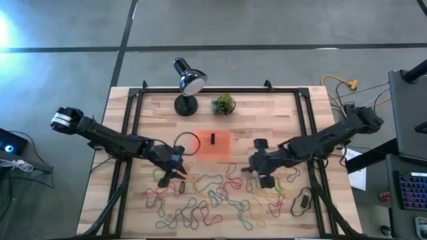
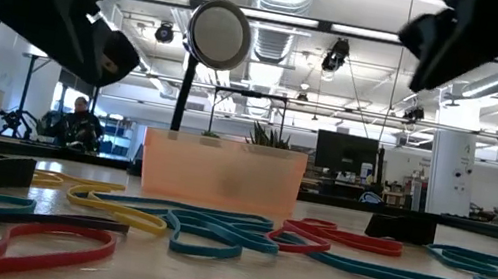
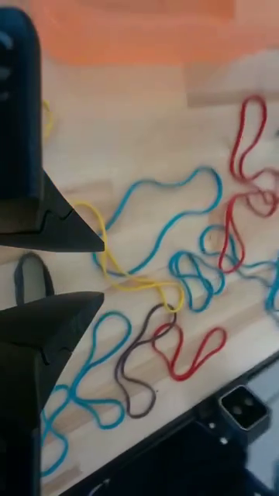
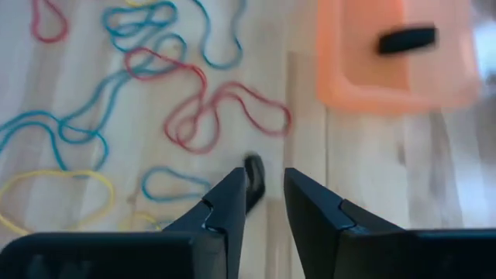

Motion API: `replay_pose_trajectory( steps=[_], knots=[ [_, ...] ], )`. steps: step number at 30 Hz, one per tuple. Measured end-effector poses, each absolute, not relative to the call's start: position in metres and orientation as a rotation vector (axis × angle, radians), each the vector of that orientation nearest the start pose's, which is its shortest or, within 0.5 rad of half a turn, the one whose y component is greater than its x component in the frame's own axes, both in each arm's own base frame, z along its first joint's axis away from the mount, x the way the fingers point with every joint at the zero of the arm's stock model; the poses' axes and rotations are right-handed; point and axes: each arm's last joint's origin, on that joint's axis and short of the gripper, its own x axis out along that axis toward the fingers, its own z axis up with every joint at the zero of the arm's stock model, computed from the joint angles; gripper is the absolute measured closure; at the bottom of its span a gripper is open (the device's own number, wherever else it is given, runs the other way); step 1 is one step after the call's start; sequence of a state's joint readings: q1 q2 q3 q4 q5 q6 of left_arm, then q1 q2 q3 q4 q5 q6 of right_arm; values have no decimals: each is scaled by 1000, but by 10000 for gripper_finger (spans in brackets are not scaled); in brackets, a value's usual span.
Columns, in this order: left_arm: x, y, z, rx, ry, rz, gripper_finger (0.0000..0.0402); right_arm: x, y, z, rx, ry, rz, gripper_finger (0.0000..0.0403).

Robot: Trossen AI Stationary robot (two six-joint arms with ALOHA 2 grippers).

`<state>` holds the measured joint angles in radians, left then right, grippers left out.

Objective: Pick and place rubber bands into bin
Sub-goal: Put the black rubberband into the orange bin

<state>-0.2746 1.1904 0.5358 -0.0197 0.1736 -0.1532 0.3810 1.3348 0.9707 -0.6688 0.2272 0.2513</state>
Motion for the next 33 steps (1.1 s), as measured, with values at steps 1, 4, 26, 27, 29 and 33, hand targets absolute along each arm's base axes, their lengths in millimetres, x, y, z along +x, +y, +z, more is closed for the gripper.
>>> replay_pose_trajectory(
  steps=[1,4,26,27,29,33],
  knots=[
    [221,-70,188,-104,723,-383,324,235,89,245,-69,988,-7,320],
    [231,-81,189,-79,755,-382,324,216,85,240,-30,970,-58,326],
    [246,-101,153,-22,1132,-252,324,182,72,220,32,885,-65,339],
    [246,-101,154,-21,1139,-251,324,182,72,220,32,884,-65,339],
    [245,-101,155,-20,1139,-251,324,182,72,220,30,881,-71,339],
    [244,-100,156,-18,1137,-253,324,184,72,220,31,869,-76,338]
  ],
)
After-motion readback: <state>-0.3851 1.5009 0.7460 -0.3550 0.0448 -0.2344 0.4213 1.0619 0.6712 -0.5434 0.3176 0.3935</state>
